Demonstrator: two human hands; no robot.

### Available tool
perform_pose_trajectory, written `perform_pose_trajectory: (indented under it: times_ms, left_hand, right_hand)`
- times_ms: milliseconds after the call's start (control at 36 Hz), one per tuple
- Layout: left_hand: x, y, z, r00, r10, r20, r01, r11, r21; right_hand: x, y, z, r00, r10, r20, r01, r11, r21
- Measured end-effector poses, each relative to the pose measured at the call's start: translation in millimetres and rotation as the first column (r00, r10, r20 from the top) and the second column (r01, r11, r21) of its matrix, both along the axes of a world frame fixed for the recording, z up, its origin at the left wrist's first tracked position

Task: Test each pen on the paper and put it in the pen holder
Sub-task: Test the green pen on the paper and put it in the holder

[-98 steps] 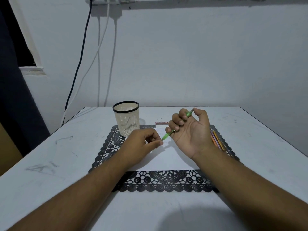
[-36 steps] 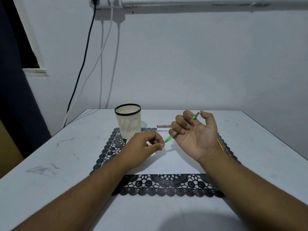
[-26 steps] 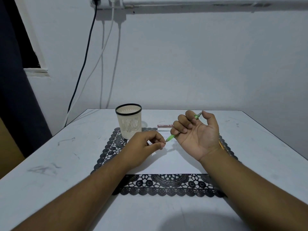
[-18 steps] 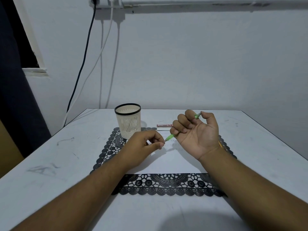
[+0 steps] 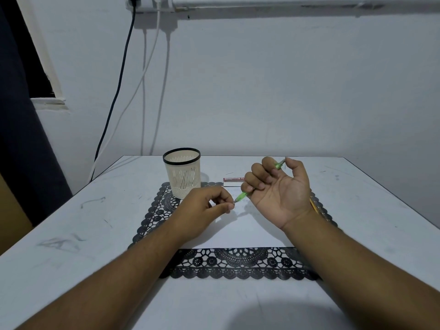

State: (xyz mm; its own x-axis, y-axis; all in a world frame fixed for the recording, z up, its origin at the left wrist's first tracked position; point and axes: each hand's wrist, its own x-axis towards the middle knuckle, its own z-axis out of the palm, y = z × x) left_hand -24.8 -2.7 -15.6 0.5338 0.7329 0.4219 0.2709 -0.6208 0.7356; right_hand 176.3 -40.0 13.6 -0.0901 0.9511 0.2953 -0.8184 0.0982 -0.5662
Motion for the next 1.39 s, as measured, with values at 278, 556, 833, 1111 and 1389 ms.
perform_pose_trajectory:
  times_ms: [278, 556, 833, 1111, 1389]
  left_hand:
    - [1.2, -0.3, 0.5, 1.000, 0.019, 0.000, -0.019, 0.997, 0.078]
    - [0.4, -0.1, 0.1, 1.000, 0.022, -0.001, -0.022, 0.996, 0.090]
    - [-4.9, 3.3, 6.2, 0.990, 0.116, 0.074, -0.120, 0.992, 0.042]
    - [-24.7, 16.2, 18.6, 0.973, 0.215, 0.089, -0.214, 0.977, -0.022]
    - [-56.0, 39.7, 16.5, 0.935, 0.217, -0.281, -0.269, 0.949, -0.163]
  right_hand:
    - [0.7, -0.1, 0.8, 0.999, 0.000, -0.036, 0.000, 1.000, -0.019]
    - [-0.9, -1.6, 2.7, 0.999, 0.012, -0.047, -0.014, 0.999, -0.046]
    - [-6.0, 1.2, 6.0, 0.983, -0.130, 0.128, 0.151, 0.973, -0.173]
    - [5.9, 6.7, 8.8, 0.948, -0.241, 0.207, 0.286, 0.930, -0.229]
    - [35.4, 20.9, -1.8, 0.873, -0.392, 0.290, 0.465, 0.849, -0.252]
